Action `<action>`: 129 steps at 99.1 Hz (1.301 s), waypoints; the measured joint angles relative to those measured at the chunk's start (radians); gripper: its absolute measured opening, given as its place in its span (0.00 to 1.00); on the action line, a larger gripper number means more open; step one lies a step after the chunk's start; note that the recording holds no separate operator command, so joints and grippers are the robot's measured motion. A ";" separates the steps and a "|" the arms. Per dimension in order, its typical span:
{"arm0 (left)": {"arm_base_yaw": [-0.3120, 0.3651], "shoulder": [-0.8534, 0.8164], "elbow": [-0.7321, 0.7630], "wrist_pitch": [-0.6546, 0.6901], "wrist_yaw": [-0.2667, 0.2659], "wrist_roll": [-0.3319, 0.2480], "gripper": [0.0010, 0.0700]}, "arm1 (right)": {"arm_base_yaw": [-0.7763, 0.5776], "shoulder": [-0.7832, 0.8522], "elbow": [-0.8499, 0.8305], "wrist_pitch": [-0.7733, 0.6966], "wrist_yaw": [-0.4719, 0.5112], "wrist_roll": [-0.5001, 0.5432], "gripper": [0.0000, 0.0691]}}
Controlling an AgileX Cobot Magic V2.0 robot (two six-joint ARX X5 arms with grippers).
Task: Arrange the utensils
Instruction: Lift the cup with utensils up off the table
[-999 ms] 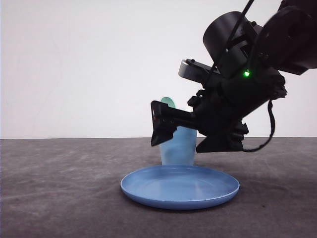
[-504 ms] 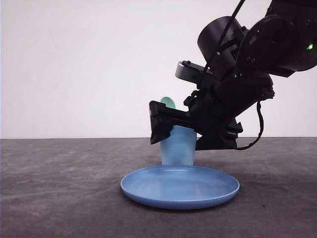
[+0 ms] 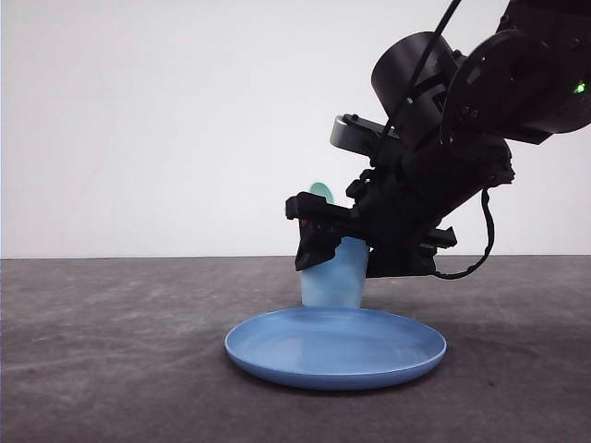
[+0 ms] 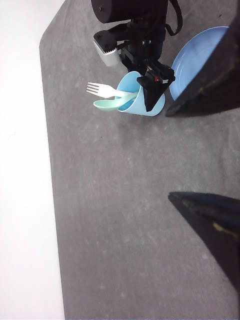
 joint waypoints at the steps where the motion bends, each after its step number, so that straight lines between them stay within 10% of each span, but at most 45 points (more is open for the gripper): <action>1: 0.000 0.000 0.000 0.000 0.000 0.000 0.39 | 0.000 -0.001 0.000 -0.001 0.000 -0.001 0.66; 73: 0.000 0.000 0.000 0.018 0.000 0.003 0.39 | 0.058 -0.659 0.000 -0.446 -0.001 -0.172 0.66; 129: 0.000 0.000 0.000 0.021 0.000 0.004 0.39 | 0.172 -0.699 -0.115 -0.510 0.022 -0.175 0.65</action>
